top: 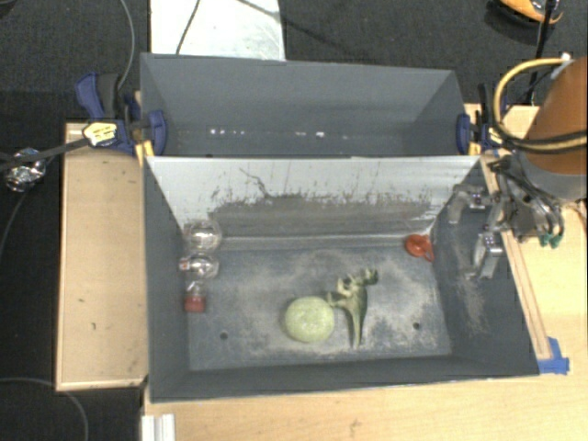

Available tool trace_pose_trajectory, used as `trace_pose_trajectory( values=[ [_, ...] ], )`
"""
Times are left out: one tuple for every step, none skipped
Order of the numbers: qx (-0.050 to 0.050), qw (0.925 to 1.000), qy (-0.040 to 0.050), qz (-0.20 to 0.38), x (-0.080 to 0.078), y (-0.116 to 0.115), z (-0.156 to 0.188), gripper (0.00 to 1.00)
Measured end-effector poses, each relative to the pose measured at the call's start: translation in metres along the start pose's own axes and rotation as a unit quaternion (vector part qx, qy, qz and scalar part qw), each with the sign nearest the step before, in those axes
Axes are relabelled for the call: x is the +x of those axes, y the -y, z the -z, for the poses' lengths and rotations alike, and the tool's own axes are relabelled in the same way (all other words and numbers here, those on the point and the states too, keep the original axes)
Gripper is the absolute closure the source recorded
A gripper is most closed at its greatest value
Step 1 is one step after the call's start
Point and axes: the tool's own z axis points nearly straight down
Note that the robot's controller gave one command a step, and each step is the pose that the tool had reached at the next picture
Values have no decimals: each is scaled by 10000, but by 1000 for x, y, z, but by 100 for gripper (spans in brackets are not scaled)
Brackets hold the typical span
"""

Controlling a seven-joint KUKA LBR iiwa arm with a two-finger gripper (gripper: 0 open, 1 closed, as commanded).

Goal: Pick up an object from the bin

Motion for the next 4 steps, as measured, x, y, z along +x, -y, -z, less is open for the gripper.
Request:
trace_pose_trajectory(
  values=[
    [9, 10000, 40, 14, -1, 0, 5, 0],
    [16, 9999, 74, 73, -3, -1, -36, 0],
    [11, 10000, 62, 14, -8, -12, -90, 0],
    [17, 9995, 86, 305, -16, -28, -142, 0]
  ],
)
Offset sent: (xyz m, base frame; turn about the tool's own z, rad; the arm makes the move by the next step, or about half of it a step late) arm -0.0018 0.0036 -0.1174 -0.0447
